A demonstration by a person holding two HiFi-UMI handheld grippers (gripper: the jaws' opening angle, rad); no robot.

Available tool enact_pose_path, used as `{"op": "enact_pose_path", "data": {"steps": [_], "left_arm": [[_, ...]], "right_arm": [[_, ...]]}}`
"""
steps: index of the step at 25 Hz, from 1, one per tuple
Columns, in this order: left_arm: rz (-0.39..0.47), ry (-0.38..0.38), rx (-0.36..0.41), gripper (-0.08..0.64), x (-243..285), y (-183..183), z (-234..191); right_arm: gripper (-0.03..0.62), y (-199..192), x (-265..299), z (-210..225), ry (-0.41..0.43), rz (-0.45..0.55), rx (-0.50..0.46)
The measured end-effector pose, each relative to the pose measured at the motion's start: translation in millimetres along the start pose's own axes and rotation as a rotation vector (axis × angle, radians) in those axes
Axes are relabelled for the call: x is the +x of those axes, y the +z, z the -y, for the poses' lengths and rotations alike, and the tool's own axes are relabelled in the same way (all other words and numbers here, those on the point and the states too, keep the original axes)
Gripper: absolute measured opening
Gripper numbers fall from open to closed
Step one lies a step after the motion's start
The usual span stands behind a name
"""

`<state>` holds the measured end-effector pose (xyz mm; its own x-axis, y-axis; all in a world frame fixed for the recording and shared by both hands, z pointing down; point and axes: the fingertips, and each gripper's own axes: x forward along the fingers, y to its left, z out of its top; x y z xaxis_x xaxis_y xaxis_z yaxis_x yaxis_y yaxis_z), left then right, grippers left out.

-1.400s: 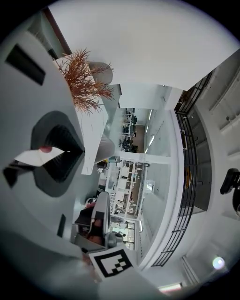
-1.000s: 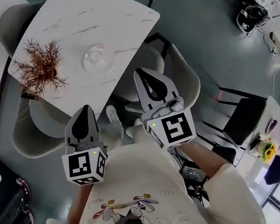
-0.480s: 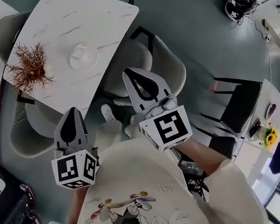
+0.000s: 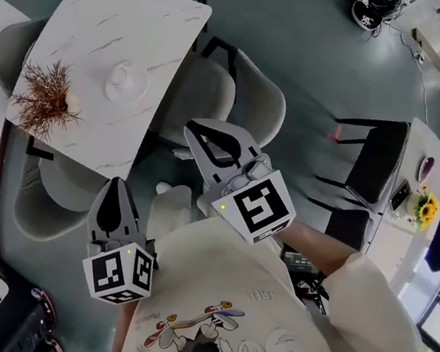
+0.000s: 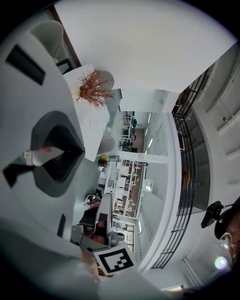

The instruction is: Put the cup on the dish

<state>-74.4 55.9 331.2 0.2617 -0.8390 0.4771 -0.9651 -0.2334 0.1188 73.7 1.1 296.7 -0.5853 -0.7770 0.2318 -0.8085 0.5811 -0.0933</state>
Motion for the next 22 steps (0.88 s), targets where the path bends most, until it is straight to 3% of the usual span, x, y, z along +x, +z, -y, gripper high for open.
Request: {"op": "enact_pose_path", "data": {"steps": [15,22], "left_arm": [[0.012,-0.092,0.028,0.005,-6,1,19],[0.010,-0.083,0.017,0.006,-18,-13,24]], "right_arm": [[0.005,-4,-30,-31,0.000,-0.031,0.032],[0.005,-15,-44,-41,0.014,-0.035,0.045]]}}
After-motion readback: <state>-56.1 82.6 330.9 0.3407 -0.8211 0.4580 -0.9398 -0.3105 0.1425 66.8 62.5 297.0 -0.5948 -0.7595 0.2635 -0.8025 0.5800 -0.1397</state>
